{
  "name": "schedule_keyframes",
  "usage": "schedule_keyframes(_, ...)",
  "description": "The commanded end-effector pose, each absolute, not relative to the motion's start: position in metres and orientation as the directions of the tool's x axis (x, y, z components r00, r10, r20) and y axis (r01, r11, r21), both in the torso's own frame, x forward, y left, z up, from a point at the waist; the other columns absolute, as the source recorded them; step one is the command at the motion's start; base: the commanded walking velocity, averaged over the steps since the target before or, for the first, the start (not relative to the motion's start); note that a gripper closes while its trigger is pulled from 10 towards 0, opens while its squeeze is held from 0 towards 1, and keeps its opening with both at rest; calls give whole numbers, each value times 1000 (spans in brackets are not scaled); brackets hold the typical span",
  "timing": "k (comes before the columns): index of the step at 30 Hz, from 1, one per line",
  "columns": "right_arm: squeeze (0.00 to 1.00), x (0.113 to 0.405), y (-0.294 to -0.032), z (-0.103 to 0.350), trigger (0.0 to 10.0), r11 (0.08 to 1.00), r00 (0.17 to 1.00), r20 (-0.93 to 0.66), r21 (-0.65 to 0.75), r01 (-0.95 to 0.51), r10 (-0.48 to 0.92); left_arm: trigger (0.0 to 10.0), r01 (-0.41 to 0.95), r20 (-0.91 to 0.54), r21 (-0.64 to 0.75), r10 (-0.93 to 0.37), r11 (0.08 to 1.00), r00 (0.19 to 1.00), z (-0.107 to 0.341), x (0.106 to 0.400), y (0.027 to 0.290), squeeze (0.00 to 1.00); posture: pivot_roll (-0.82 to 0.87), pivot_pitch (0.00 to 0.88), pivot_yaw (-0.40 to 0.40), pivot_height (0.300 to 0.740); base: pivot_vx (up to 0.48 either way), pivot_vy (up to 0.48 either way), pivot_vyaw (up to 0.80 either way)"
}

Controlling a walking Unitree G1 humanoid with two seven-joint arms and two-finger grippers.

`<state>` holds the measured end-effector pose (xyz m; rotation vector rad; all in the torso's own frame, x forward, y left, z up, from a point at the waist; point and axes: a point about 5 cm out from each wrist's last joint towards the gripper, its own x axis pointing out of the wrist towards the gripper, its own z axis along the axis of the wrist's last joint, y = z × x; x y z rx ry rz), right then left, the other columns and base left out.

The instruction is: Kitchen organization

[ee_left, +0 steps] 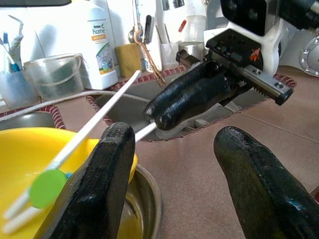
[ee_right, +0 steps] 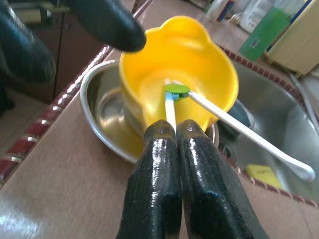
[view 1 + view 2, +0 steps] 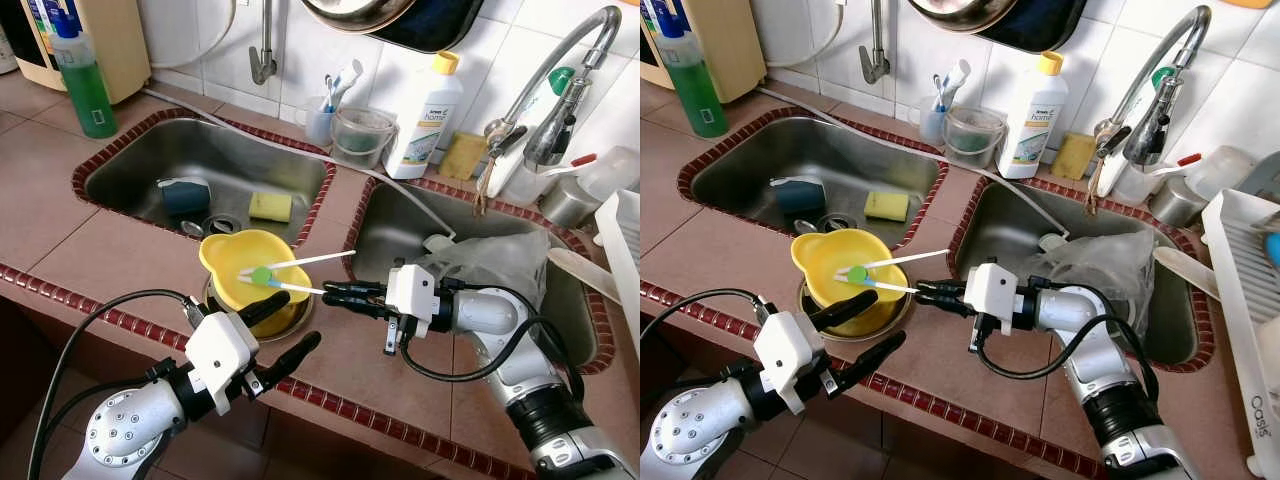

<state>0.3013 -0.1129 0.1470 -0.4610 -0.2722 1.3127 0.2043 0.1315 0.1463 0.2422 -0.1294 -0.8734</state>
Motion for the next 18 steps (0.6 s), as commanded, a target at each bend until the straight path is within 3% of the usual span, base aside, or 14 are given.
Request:
schedule_keyframes(1, 0, 305, -117, 162, 0, 224, 263, -13, -489, -843, 965, 10000, 739, 21, 268, -771, 618, 637, 149, 206, 132, 0, 174, 65, -148, 740, 0, 0, 0)
schedule_keyframes(12, 0, 310, -117, 192, 0, 323, 313, 108, -512, -796, 943, 10000, 687, 89, 277, -730, 671, 678, 167, 228, 144, 0, 177, 27, -145, 740, 0, 0, 0)
schedule_keyframes(15, 0, 316, -121, 213, 0, 429, 375, 211, -500, -752, 903, 10000, 642, 129, 306, -698, 703, 704, 179, 246, 155, 0, 175, 0, -144, 740, 0, 0, 0)
schedule_keyframes(18, 0, 319, -124, 222, 0, 480, 407, 255, -486, -730, 877, 10000, 616, 156, 309, -678, 724, 719, 187, 256, 160, 0, 172, 0, -138, 740, 0, 0, 0)
